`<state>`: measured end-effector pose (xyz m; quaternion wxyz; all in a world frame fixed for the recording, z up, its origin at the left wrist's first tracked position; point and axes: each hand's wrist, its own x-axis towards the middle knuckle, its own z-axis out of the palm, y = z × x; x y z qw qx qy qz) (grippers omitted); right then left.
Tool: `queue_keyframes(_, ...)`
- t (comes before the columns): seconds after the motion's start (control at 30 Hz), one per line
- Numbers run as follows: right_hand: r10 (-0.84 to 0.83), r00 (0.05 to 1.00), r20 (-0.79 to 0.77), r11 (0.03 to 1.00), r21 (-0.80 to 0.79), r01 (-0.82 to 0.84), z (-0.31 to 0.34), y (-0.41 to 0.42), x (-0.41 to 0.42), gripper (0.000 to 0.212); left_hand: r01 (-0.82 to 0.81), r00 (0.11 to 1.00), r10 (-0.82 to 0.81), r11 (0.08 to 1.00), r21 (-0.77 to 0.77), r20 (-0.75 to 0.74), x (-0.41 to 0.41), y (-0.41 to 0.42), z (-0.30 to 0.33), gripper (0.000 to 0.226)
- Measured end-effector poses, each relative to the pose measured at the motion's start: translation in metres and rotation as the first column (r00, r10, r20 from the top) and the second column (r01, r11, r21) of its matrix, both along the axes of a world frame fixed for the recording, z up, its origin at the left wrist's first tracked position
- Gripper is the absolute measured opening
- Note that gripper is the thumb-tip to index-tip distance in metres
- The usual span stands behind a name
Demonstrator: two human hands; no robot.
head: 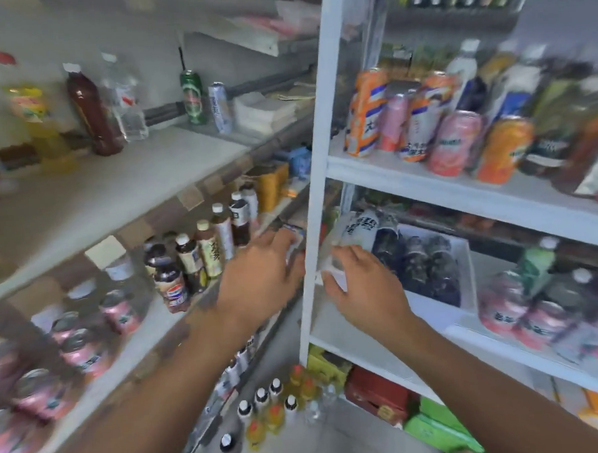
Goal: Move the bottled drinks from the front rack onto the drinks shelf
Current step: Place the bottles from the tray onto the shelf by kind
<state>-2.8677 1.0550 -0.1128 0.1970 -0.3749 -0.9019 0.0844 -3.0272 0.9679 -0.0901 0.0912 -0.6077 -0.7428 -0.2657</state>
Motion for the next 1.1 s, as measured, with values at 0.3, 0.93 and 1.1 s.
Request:
queue_keyframes(0.3, -0.319, 0.94, -0.125, 0.776, -0.604, 0.183, -0.084, 0.13, 0.02, 0.048, -0.008, 0.991, 0.032, 0.984, -0.178, 0.132, 0.036, 0.128, -0.048, 0.028)
queue_keyframes(0.93, -0.647, 0.751, -0.132, 0.488, -0.828, 0.276, -0.149, 0.187, -0.03, 0.052, -0.021, 0.965, 0.101, 0.95, -0.311, 0.243, 0.022, 0.201, -0.108, 0.025)
queue_keyframes(1.1, -0.701, 0.661, -0.269, 0.499, -0.846, 0.186, -0.135, 0.182, -0.022, 0.039, -0.001, 0.964, 0.083, 0.952, -0.308, 0.253, 0.016, 0.206, -0.114, 0.025)
